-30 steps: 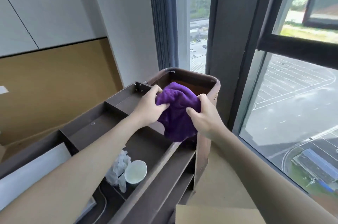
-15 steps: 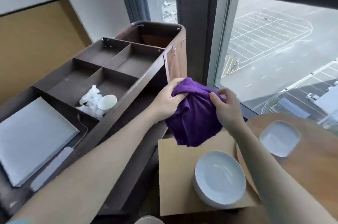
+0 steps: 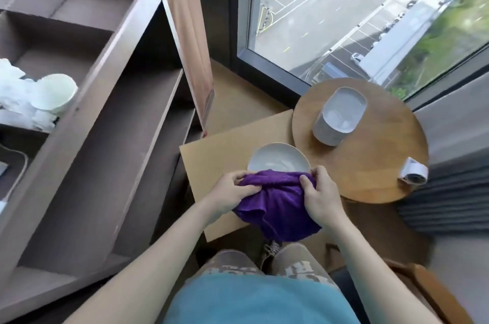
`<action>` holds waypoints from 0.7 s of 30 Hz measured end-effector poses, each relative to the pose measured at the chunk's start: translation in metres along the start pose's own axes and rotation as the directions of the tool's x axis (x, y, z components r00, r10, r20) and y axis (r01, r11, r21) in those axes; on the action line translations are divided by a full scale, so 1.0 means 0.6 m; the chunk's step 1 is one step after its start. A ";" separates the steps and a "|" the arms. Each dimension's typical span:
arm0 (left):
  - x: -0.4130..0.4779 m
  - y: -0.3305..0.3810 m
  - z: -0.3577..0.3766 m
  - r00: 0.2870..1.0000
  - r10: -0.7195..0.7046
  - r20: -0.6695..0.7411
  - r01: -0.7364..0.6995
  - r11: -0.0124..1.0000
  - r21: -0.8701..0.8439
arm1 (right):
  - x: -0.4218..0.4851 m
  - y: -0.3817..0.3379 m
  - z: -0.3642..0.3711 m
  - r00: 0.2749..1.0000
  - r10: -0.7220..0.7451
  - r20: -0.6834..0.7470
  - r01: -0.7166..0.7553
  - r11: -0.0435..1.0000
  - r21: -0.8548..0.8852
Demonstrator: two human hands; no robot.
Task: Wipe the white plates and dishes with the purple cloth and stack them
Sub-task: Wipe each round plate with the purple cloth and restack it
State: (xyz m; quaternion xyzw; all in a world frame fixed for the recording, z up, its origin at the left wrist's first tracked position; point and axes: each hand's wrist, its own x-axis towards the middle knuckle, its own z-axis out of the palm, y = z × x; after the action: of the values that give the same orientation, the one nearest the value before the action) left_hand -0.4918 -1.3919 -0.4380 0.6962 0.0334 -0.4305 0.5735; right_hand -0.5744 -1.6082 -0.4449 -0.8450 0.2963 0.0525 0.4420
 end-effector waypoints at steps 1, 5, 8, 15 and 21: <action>-0.002 -0.010 0.005 1.000 -0.009 0.018 0.009 1.000 0.005 | -0.010 0.015 0.001 1.000 0.015 -0.001 -0.015 1.000 0.001; -0.006 -0.028 0.030 0.998 -0.040 0.039 0.039 0.999 0.014 | -0.019 0.066 -0.001 0.997 0.058 0.047 -0.060 0.998 0.028; 0.000 -0.029 0.061 0.998 -0.062 -0.008 0.062 0.998 -0.032 | 0.010 0.086 -0.014 0.990 0.046 0.133 -0.056 0.996 0.073; 0.045 -0.007 0.199 0.975 -0.130 -0.178 0.083 0.964 -0.253 | 0.112 0.150 -0.110 0.941 0.036 0.337 -0.139 0.949 0.285; 0.080 -0.022 0.276 0.969 -0.125 -0.215 0.070 0.966 -0.247 | 0.157 0.216 -0.159 0.794 0.113 0.598 -0.440 0.785 0.436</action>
State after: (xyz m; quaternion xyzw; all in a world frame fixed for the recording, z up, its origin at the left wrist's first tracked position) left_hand -0.5616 -1.5458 -0.4740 0.6649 0.1847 -0.3683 0.6230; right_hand -0.5845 -1.7814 -0.5133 -0.5735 0.2870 0.2676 0.7191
